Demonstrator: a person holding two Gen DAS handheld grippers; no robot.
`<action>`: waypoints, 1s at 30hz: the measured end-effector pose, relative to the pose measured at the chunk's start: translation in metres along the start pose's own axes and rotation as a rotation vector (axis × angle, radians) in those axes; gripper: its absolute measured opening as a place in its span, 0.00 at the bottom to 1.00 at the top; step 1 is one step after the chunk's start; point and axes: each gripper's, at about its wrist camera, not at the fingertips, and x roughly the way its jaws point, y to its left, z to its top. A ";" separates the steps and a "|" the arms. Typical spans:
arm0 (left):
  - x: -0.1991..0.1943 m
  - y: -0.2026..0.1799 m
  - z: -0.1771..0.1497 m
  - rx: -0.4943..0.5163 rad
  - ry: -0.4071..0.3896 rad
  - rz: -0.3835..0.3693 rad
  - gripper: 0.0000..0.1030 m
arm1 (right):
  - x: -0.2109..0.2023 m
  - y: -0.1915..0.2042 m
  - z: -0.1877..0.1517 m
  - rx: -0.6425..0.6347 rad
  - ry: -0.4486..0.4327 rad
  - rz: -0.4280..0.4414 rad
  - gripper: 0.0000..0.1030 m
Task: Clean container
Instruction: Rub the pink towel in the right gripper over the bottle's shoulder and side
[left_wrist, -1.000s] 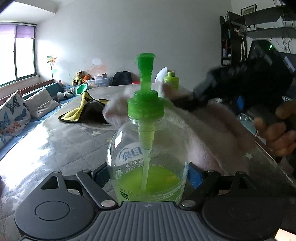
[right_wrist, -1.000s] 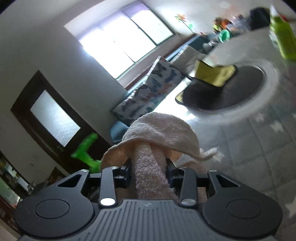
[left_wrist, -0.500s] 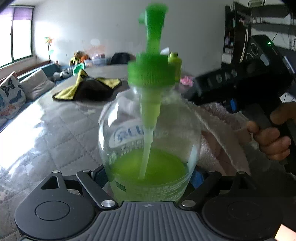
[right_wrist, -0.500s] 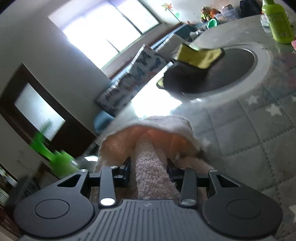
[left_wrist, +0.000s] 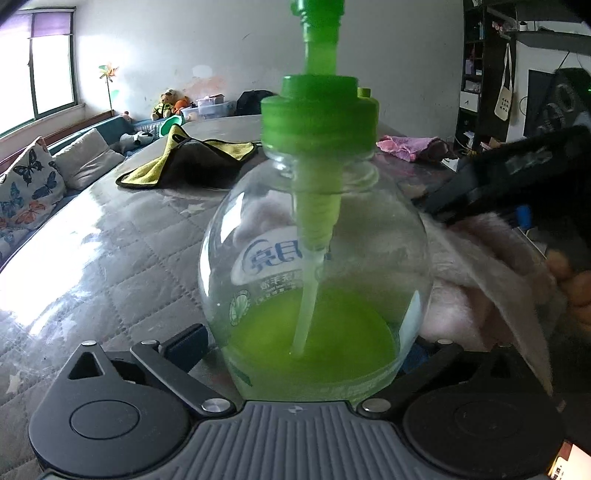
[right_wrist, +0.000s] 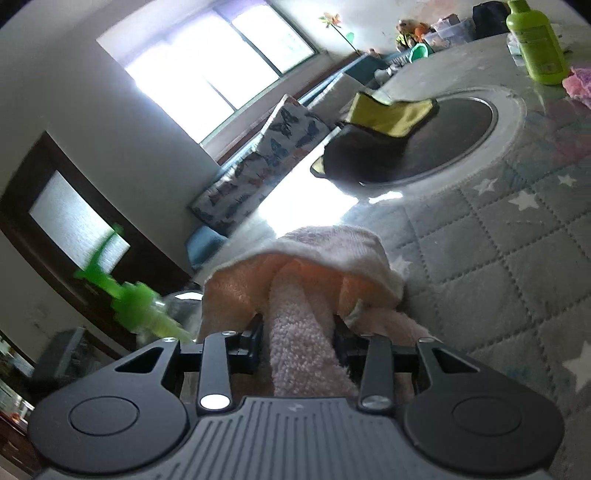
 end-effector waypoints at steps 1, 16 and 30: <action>0.000 0.000 0.000 0.000 0.000 0.000 1.00 | -0.005 0.002 0.001 -0.001 -0.014 0.013 0.36; 0.001 0.000 0.001 -0.011 0.002 -0.001 1.00 | 0.025 0.007 0.025 0.028 -0.014 0.065 0.37; 0.002 0.003 0.001 -0.011 0.001 -0.002 1.00 | 0.022 -0.002 0.001 -0.014 0.033 -0.018 0.36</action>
